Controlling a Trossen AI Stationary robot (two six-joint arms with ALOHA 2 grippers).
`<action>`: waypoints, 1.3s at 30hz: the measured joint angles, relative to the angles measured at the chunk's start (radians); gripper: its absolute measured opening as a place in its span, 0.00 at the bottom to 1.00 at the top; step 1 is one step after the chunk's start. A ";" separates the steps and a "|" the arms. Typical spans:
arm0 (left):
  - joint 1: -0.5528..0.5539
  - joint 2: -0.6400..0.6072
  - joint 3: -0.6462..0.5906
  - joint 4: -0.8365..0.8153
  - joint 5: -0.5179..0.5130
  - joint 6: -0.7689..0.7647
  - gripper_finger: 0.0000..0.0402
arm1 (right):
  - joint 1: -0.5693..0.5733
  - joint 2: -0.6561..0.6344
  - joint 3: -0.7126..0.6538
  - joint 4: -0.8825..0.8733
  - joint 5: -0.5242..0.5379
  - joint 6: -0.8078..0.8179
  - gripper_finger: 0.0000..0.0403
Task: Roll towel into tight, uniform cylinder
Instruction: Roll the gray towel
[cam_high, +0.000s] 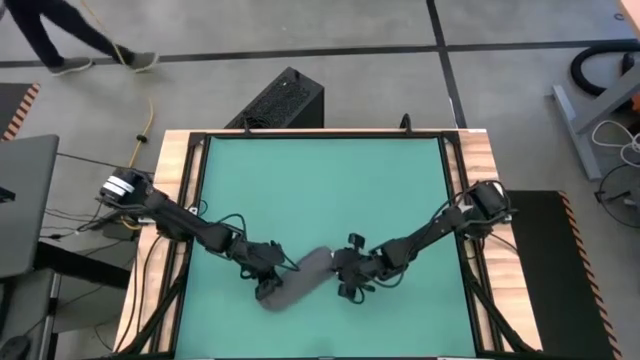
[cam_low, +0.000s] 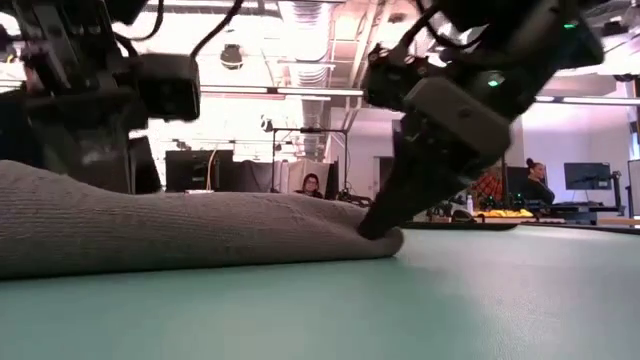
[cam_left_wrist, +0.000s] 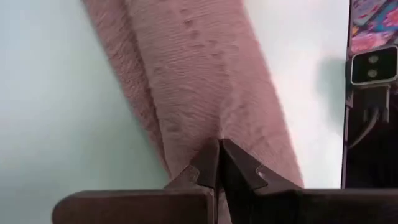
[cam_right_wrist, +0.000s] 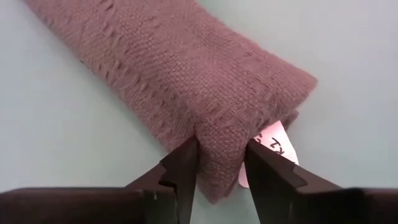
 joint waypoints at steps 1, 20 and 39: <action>0.000 -0.028 0.008 -0.046 -0.011 0.011 0.00 | -0.014 0.000 0.005 -0.001 -0.003 -0.030 0.38; -0.017 -0.300 0.048 -0.276 -0.342 0.299 0.00 | -0.343 0.001 0.044 0.258 -0.339 -0.577 0.30; 0.198 -0.014 0.049 -0.099 -0.165 0.402 0.00 | -0.310 -0.140 0.241 -0.287 -0.399 -0.472 0.63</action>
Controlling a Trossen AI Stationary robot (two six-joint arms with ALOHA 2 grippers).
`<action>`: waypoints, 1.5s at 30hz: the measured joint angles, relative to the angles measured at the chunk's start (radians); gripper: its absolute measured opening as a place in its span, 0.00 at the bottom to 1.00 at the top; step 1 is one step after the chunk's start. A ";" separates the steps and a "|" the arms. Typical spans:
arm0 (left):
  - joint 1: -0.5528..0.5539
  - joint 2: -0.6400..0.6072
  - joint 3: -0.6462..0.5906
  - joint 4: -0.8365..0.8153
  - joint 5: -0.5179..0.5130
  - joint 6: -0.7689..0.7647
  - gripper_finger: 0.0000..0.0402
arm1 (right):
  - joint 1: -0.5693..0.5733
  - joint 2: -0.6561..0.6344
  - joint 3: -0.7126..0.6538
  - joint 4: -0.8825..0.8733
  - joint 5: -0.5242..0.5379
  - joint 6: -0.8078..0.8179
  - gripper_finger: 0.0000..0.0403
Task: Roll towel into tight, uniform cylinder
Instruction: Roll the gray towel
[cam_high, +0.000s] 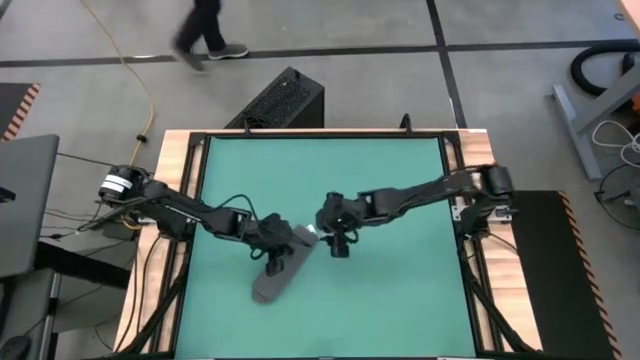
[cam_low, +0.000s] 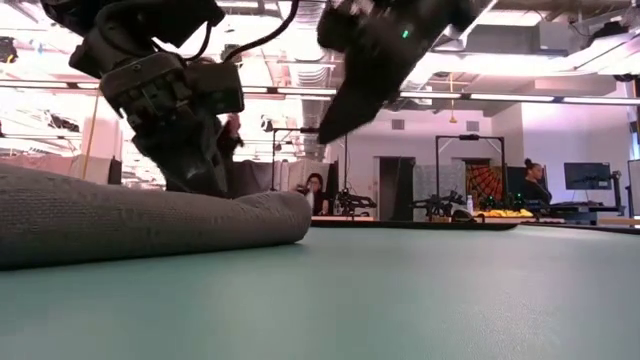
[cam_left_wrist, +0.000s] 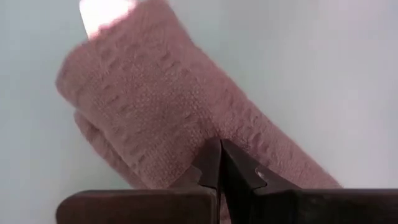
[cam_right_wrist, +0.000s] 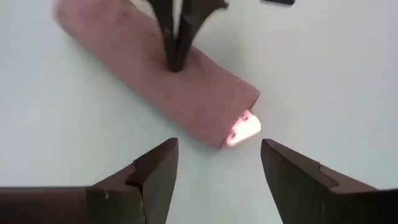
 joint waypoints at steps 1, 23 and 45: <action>-0.001 0.000 0.000 -0.019 0.003 -0.012 0.00 | 0.007 -0.033 -0.008 -0.015 0.002 0.009 0.64; -0.201 -0.357 -0.001 -0.575 -0.181 -0.403 0.00 | 0.326 -0.582 -0.458 0.052 0.347 0.417 0.63; -0.351 -0.114 -0.031 -0.382 -0.210 -0.408 0.00 | 0.347 -0.581 -0.459 0.123 0.371 0.424 0.63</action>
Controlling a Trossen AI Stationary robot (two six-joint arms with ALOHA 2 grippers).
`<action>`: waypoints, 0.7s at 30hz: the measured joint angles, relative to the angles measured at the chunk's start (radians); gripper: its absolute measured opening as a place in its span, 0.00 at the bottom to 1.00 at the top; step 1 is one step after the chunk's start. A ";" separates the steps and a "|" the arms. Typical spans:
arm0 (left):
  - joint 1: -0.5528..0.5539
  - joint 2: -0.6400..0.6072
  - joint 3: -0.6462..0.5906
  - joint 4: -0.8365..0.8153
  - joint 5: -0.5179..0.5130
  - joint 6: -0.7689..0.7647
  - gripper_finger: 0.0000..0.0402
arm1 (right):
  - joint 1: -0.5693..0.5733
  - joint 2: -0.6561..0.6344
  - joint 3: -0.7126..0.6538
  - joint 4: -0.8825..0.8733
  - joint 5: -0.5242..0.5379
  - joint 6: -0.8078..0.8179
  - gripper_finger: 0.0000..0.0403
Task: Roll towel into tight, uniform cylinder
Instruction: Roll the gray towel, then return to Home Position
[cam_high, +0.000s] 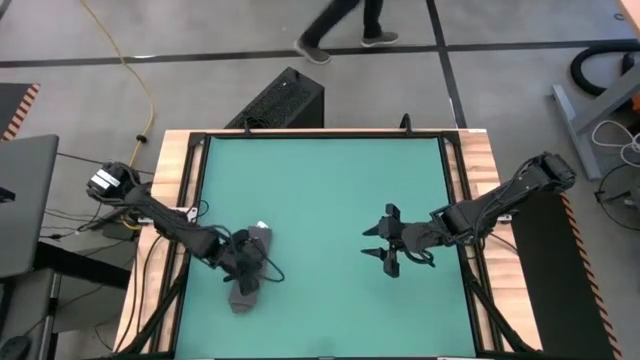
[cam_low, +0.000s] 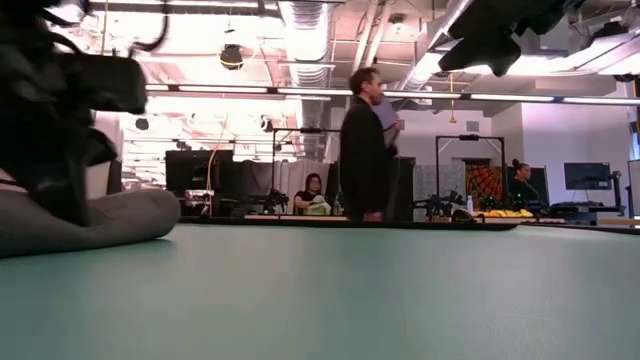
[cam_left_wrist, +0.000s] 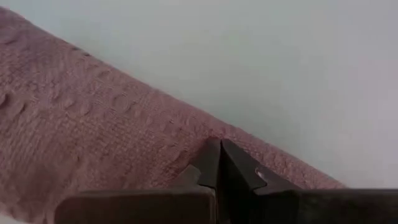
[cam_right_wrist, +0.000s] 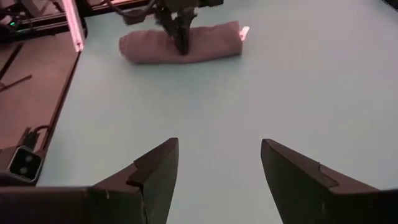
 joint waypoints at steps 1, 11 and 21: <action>-0.024 -0.001 0.000 -0.009 -0.013 -0.029 0.00 | 0.001 0.000 0.000 -0.001 0.000 0.000 0.63; -0.240 -0.001 -0.001 -0.050 -0.172 -0.336 0.00 | 0.043 0.000 0.000 0.008 0.007 0.030 0.63; -0.283 -0.004 0.048 0.037 -0.386 -0.250 0.00 | 0.087 0.001 0.000 0.031 0.034 0.044 0.63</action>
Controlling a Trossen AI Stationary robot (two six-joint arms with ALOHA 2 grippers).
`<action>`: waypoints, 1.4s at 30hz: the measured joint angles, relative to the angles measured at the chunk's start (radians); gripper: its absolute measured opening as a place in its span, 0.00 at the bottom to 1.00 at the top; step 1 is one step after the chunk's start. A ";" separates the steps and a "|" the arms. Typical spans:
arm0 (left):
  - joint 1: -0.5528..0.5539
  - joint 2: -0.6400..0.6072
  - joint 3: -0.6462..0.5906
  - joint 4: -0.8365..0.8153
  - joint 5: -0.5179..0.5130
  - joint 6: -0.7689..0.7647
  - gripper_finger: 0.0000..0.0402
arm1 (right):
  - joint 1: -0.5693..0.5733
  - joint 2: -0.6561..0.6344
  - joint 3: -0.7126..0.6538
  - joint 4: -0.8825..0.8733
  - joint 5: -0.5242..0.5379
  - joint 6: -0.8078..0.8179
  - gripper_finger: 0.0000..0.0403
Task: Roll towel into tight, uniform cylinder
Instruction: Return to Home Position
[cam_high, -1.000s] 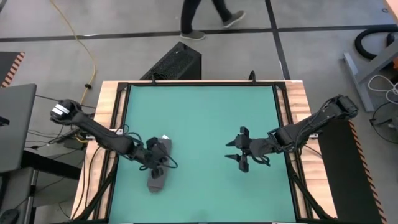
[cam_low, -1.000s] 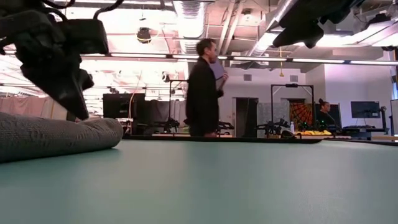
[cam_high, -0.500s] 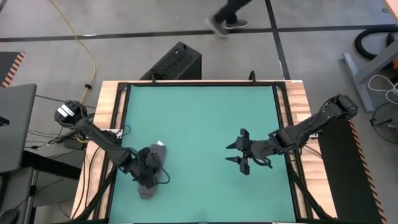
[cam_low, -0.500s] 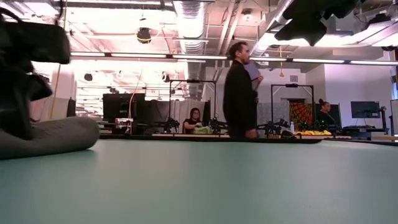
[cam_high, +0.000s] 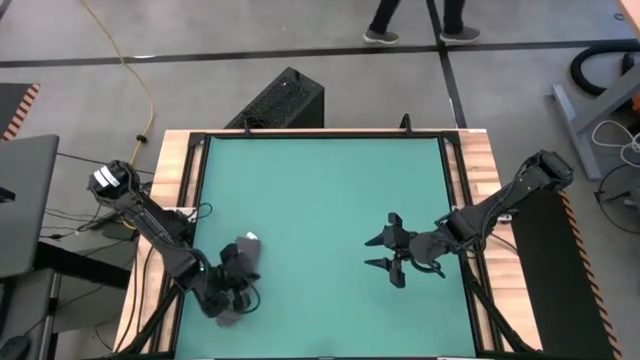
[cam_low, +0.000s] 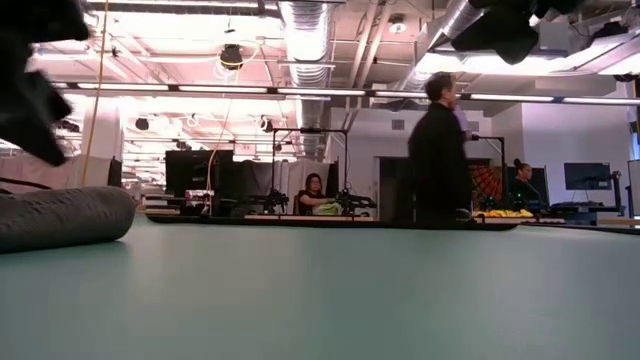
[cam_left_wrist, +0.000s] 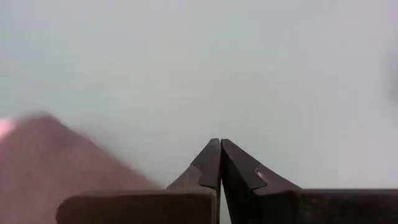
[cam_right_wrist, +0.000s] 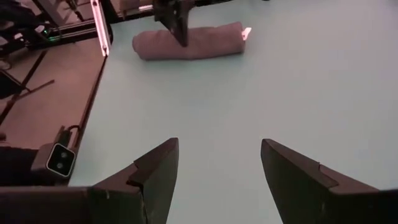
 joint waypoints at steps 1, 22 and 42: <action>0.024 0.000 0.002 0.003 0.002 0.039 0.00 | 0.000 0.000 0.000 0.003 0.000 0.000 0.63; 0.207 -0.008 0.000 -0.314 0.192 0.109 0.00 | 0.016 0.000 0.000 0.040 -0.001 0.028 0.63; 0.348 -0.462 0.000 0.127 0.002 0.798 0.00 | -0.253 -0.168 -0.003 0.012 -0.010 -0.277 0.63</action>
